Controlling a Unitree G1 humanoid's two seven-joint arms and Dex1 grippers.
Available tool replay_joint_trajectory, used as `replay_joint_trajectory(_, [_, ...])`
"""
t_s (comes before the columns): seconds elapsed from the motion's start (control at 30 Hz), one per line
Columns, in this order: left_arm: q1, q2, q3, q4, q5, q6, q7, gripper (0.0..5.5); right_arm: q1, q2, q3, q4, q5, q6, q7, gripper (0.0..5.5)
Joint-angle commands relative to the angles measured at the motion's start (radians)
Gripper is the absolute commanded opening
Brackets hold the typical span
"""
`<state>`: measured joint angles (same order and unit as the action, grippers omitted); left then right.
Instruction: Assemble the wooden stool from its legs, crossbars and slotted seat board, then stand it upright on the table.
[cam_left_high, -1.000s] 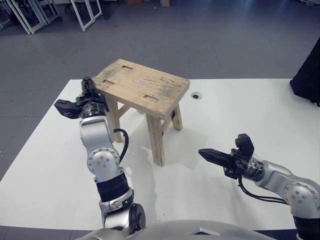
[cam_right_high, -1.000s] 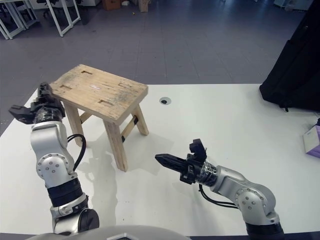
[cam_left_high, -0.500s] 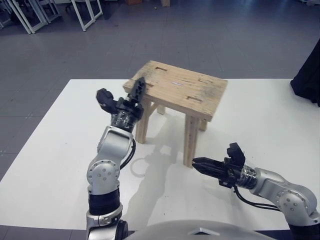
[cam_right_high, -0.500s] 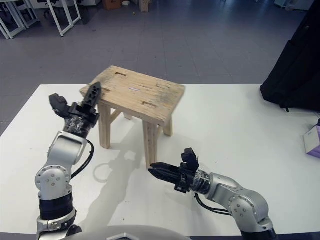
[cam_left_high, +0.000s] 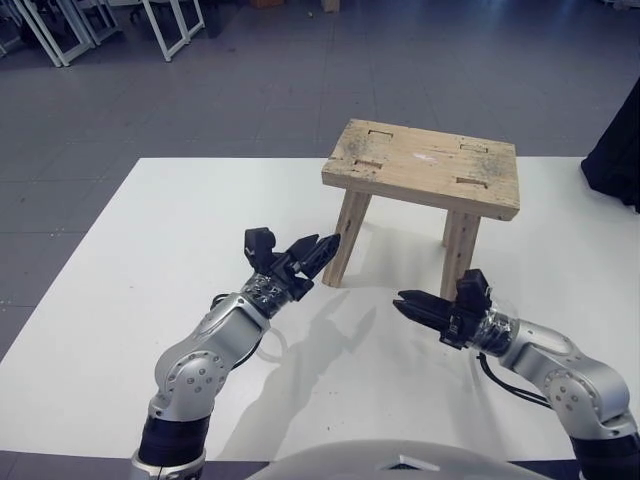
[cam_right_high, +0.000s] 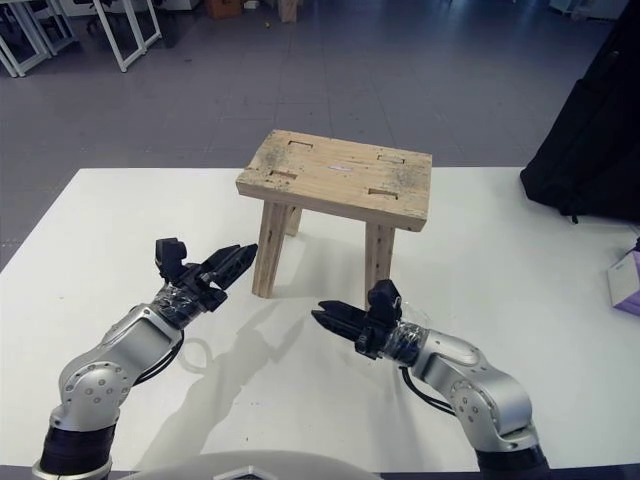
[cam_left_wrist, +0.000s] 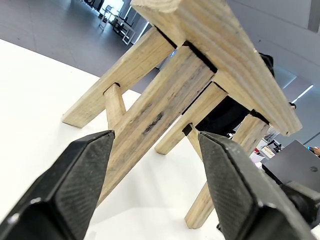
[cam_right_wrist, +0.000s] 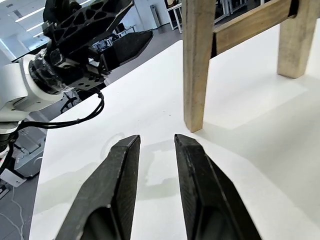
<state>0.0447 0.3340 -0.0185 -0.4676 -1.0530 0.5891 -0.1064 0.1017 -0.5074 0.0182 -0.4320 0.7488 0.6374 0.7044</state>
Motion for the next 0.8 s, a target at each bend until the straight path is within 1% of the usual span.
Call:
replay_joint_trajectory(0.03, [0.02, 0.021, -0.001, -0.023, 0.051, 0.023, -0.031, 3.09, -0.046, -0.065, -0.06, 0.056, -0.031, 0.01, 0.008, 1.24])
replay_joint_trajectory(0.1, [0.034, 0.019, -0.009, -0.038, 0.075, 0.025, -0.041, 3.09, -0.057, -0.139, -0.076, 0.101, -0.065, 0.0, 0.064, 1.24])
replay_joint_trajectory(0.17, [0.044, 0.02, -0.018, -0.056, 0.092, 0.026, -0.064, 3.09, -0.077, -0.206, -0.068, 0.166, -0.14, -0.057, 0.123, 1.24])
replay_joint_trajectory(0.23, [0.046, 0.018, -0.019, -0.065, 0.103, 0.028, -0.085, 3.09, -0.119, -0.225, -0.042, 0.236, -0.227, -0.141, 0.151, 1.24])
replay_joint_trajectory(0.3, [0.038, 0.014, -0.016, -0.063, 0.119, 0.027, -0.097, 3.09, -0.193, -0.194, -0.023, 0.3, -0.279, -0.205, 0.151, 1.24])
replay_joint_trajectory(0.37, [0.021, 0.012, -0.01, -0.048, 0.143, 0.02, -0.104, 3.09, -0.23, -0.158, -0.017, 0.308, -0.288, -0.23, 0.149, 1.24])
replay_joint_trajectory(0.43, [0.004, 0.01, 0.004, -0.032, 0.202, -0.014, -0.105, 3.09, -0.206, -0.135, -0.036, 0.258, -0.239, -0.207, 0.159, 1.24])
replay_joint_trajectory(0.5, [-0.012, -0.004, 0.014, -0.001, 0.321, -0.09, -0.068, 3.09, -0.176, -0.088, -0.071, 0.225, -0.213, -0.224, 0.123, 1.24])
replay_joint_trajectory(0.57, [-0.031, -0.031, 0.022, 0.047, 0.478, -0.2, -0.008, 3.09, -0.151, 0.015, -0.08, 0.181, -0.233, -0.263, 0.001, 1.24])
replay_joint_trajectory(0.6, [-0.042, -0.043, 0.026, 0.077, 0.562, -0.256, 0.028, 3.09, -0.122, 0.082, -0.062, 0.142, -0.251, -0.275, -0.074, 1.24])
replay_joint_trajectory(0.63, [-0.05, -0.049, 0.017, 0.102, 0.648, -0.315, 0.057, 3.12, -0.077, 0.146, -0.031, 0.093, -0.269, -0.286, -0.141, 1.43])
replay_joint_trajectory(0.67, [-0.054, -0.057, 0.009, 0.118, 0.708, -0.359, 0.069, 3.12, -0.033, 0.183, 0.0, 0.043, -0.275, -0.289, -0.175, 1.6])
replay_joint_trajectory(0.7, [-0.051, -0.065, -0.001, 0.12, 0.758, -0.393, 0.079, 3.12, 0.018, 0.19, 0.02, -0.033, -0.212, -0.246, -0.171, 1.72])
replay_joint_trajectory(0.73, [-0.045, -0.074, -0.007, 0.117, 0.785, -0.412, 0.082, 3.12, 0.059, 0.174, 0.017, -0.098, -0.115, -0.181, -0.149, 1.98])
replay_joint_trajectory(0.77, [-0.037, -0.089, -0.006, 0.113, 0.799, -0.423, 0.083, 3.12, 0.102, 0.118, -0.031, -0.151, 0.043, -0.096, -0.098, 2.16])
replay_joint_trajectory(0.8, [-0.031, -0.097, -0.005, 0.113, 0.813, -0.432, 0.084, 3.12, 0.136, 0.042, -0.096, -0.169, 0.156, -0.031, -0.02, 2.3])
